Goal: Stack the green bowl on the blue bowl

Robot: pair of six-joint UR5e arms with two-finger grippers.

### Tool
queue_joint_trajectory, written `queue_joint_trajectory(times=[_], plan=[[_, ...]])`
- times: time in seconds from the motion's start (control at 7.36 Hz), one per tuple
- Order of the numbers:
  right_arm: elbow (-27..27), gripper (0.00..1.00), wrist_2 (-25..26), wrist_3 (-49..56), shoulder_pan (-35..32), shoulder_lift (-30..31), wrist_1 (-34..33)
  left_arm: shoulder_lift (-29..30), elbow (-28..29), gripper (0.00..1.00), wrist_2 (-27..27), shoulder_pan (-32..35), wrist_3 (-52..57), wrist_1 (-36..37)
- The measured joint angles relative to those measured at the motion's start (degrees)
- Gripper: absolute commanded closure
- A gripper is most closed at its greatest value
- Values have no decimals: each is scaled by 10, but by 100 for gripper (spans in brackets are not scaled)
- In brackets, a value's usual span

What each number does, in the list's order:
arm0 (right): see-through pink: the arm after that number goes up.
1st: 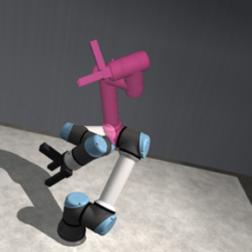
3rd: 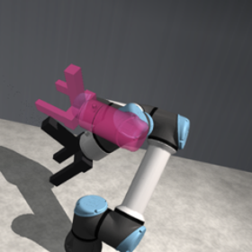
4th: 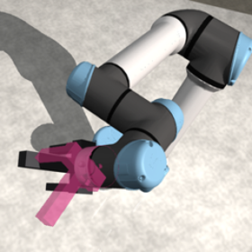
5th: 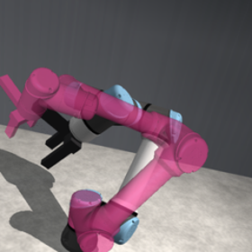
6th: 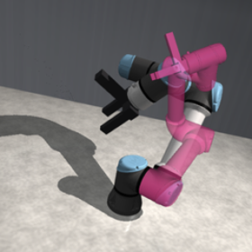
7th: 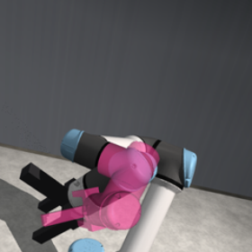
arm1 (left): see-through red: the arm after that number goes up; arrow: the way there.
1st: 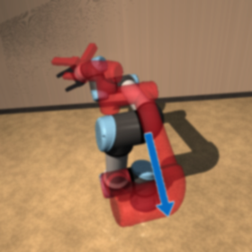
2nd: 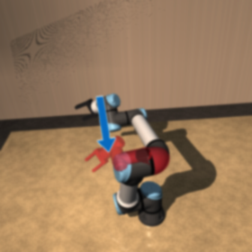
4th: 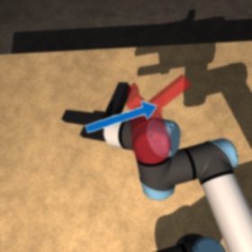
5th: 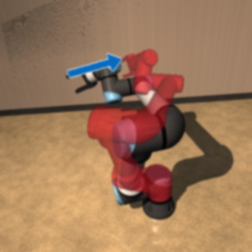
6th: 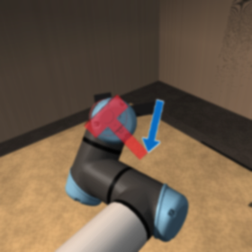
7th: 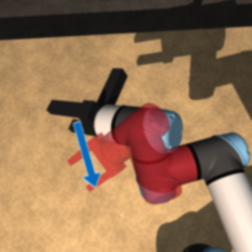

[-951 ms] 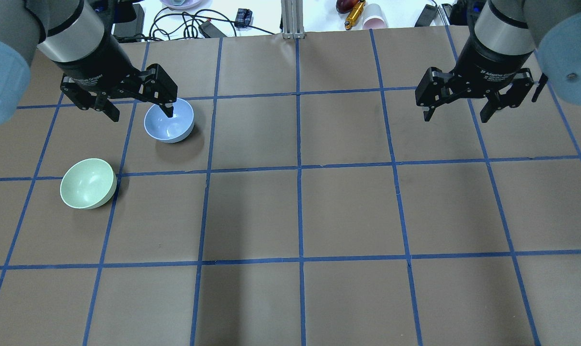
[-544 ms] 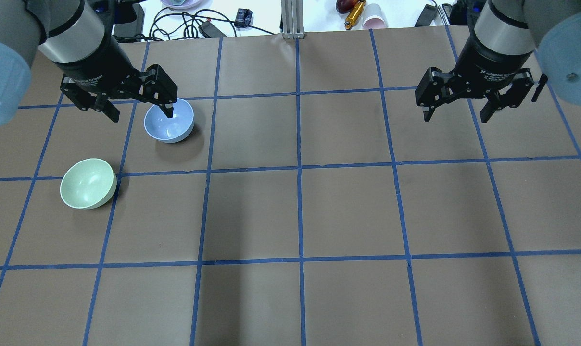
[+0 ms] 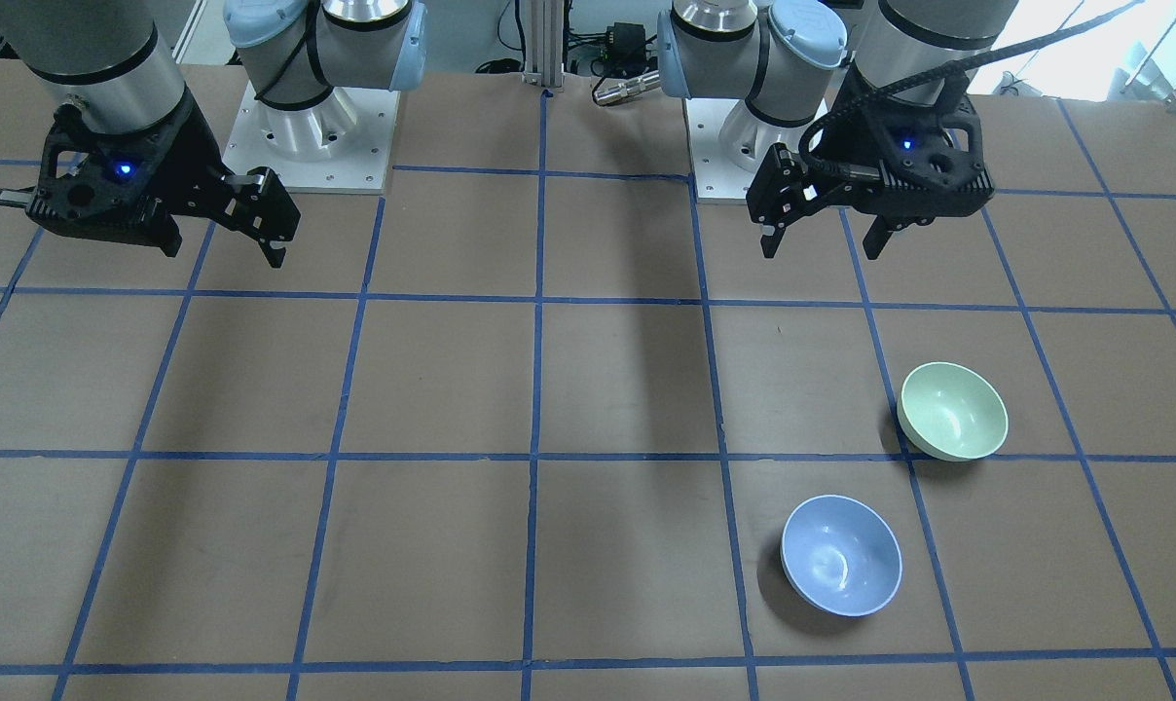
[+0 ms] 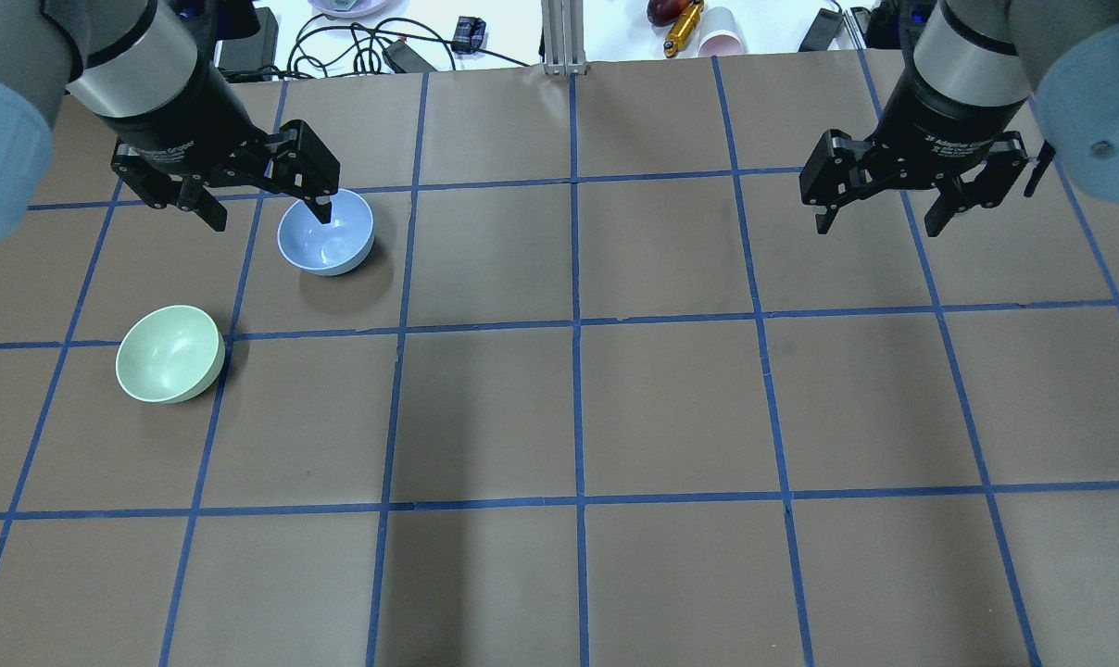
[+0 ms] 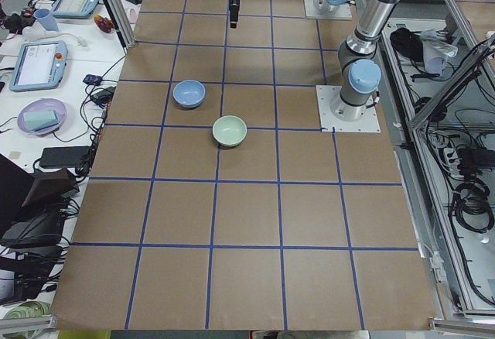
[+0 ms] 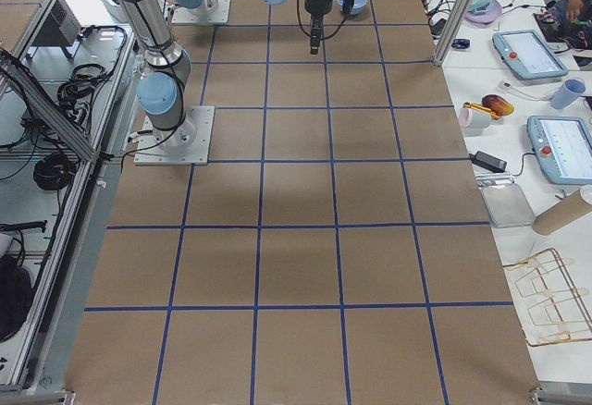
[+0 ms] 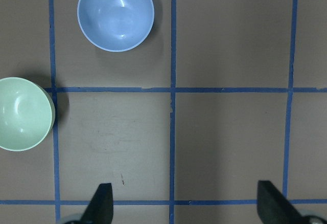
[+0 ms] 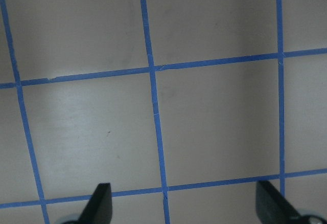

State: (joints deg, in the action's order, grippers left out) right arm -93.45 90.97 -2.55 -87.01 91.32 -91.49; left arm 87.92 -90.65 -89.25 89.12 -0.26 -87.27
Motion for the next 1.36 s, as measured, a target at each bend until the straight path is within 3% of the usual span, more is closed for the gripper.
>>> queue_joint_trajectory(times=[0.95, 1.36], plan=[[0, 0, 0, 0, 0, 0, 0, -6, 6, 0, -1, -11, 0, 0], [0, 0, 0, 0, 0, 0, 0, -6, 8, 0, 3, -90, 38, 0]])
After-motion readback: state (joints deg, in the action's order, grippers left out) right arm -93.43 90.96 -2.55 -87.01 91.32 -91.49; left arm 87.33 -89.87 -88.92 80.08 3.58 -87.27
